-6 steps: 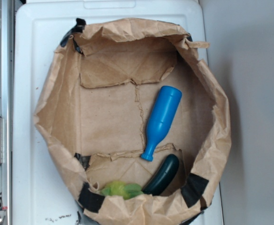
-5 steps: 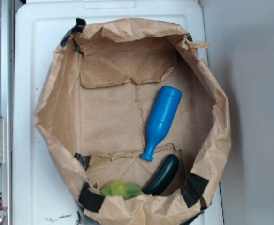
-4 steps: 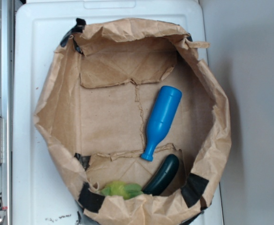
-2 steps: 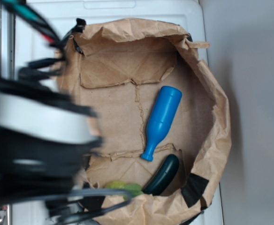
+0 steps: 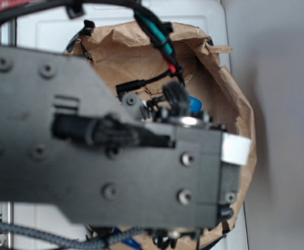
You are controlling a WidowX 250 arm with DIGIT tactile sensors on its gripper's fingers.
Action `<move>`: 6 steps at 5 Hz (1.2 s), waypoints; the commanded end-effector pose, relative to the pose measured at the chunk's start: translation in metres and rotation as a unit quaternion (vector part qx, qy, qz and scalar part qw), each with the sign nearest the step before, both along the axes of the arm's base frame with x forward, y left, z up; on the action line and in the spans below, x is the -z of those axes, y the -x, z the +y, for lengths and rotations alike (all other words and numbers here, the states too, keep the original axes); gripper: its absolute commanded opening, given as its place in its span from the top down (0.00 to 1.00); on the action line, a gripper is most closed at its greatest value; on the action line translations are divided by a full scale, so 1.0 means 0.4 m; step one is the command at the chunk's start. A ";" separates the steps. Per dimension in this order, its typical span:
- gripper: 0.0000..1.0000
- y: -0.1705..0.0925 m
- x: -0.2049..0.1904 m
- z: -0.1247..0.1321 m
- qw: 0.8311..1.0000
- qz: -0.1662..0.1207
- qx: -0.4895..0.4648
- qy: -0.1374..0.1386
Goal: Grab the blue bottle.
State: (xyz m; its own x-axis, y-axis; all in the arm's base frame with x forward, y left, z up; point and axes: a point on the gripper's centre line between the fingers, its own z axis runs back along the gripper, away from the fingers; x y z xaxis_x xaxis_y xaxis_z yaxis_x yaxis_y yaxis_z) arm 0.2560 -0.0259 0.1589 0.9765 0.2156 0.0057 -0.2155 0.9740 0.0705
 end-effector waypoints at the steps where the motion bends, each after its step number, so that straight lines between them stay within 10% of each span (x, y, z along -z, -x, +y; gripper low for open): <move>1: 0.00 -0.013 -0.038 0.004 1.000 -0.031 0.001 0.003; 6: 0.00 0.009 0.055 0.122 0.966 -0.108 -0.214 0.096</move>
State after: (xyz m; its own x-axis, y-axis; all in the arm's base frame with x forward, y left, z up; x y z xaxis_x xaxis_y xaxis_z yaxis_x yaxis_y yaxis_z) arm 0.2514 0.0143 0.1308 0.7934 0.6013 0.0943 -0.5807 0.7943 -0.1788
